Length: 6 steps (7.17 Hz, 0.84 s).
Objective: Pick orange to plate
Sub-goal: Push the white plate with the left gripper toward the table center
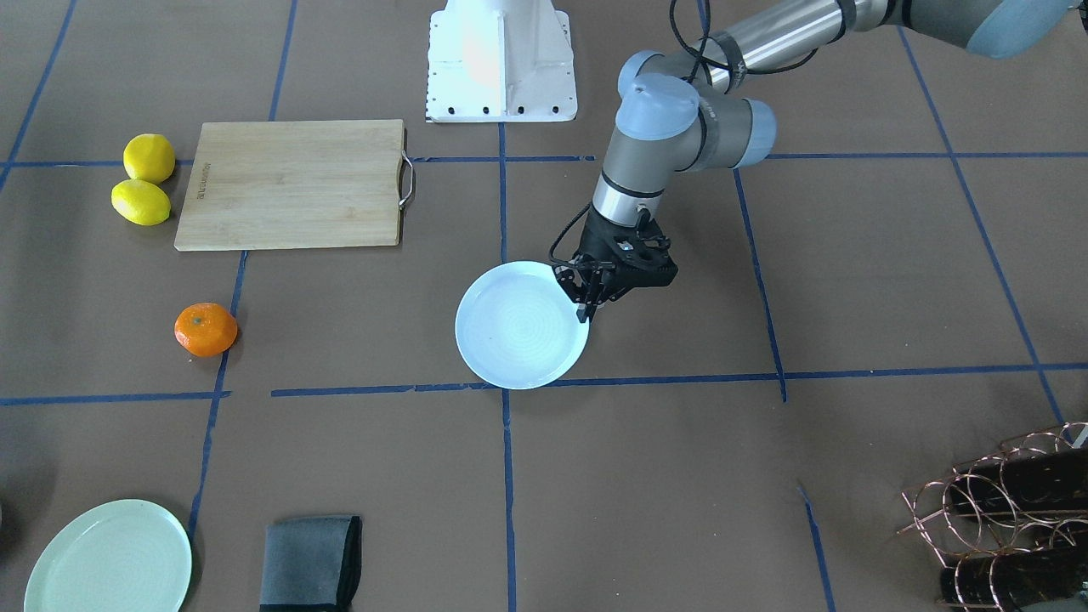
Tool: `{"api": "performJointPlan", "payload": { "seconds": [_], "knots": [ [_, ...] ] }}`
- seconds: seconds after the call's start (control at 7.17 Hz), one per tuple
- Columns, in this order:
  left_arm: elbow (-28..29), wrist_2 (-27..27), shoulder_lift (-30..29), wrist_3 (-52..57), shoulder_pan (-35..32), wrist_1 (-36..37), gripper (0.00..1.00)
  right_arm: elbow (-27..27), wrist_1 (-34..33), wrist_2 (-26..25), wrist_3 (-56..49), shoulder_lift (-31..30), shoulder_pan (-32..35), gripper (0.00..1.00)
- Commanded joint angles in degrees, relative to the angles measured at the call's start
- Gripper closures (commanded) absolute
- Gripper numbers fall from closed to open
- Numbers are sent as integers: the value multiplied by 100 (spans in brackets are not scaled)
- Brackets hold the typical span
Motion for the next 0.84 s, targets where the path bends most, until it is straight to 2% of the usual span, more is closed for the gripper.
{"api": "performJointPlan", "payload": {
  "seconds": [0.0,0.14,0.28,0.56,0.7],
  "knots": [
    [178,232,-135,-28,253,-24,100,-6,0,0,0,0,0,0],
    [178,232,-117,24,253,-32,34,-6,0,0,0,0,0,0],
    [152,223,-82,68,244,-24,0,12,0,0,9,0,0,0],
    [-241,127,144,898,26,47,0,64,0,0,0,0,0,0],
    [-766,-596,643,1469,-358,134,0,73,9,0,0,9,0,0]
  ]
}}
